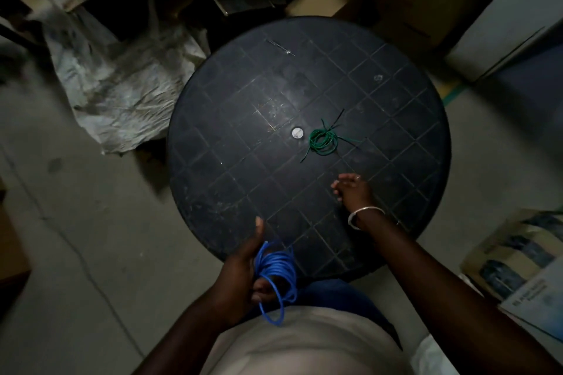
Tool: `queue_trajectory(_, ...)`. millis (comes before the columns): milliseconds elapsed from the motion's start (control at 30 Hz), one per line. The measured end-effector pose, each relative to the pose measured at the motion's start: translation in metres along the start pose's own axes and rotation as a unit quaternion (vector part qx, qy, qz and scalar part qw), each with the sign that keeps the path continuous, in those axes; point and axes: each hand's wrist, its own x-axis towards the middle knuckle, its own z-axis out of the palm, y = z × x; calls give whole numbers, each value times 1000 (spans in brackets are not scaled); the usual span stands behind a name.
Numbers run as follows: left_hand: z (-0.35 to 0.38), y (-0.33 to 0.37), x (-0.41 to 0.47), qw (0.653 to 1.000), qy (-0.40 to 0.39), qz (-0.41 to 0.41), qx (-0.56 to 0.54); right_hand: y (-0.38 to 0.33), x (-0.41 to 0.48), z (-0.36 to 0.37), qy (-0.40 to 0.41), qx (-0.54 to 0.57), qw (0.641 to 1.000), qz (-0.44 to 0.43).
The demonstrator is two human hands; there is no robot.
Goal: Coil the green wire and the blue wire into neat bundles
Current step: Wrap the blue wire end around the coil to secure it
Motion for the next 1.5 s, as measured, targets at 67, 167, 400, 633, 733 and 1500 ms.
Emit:
queue_trajectory(67,5,5,-6,999,-33,4,1,-24,-48,5,-73,35,997,11)
queue_trajectory(167,10,7,-10,999,-49,11,4,-57,-133,3,-207,105,972,19)
queue_trajectory(400,24,10,-19,998,-27,38,30,-91,-232,-11,-296,-44,940,-164)
queue_trajectory(633,27,8,-30,995,47,83,-12,-85,-249,-21,-261,-46,938,-223)
queue_trajectory(733,25,6,-32,990,79,113,-25,-79,-251,-19,-258,-52,937,-229)
queue_trajectory(1500,-51,84,-44,984,-31,106,-140,-114,-288,44,-111,-23,949,-293)
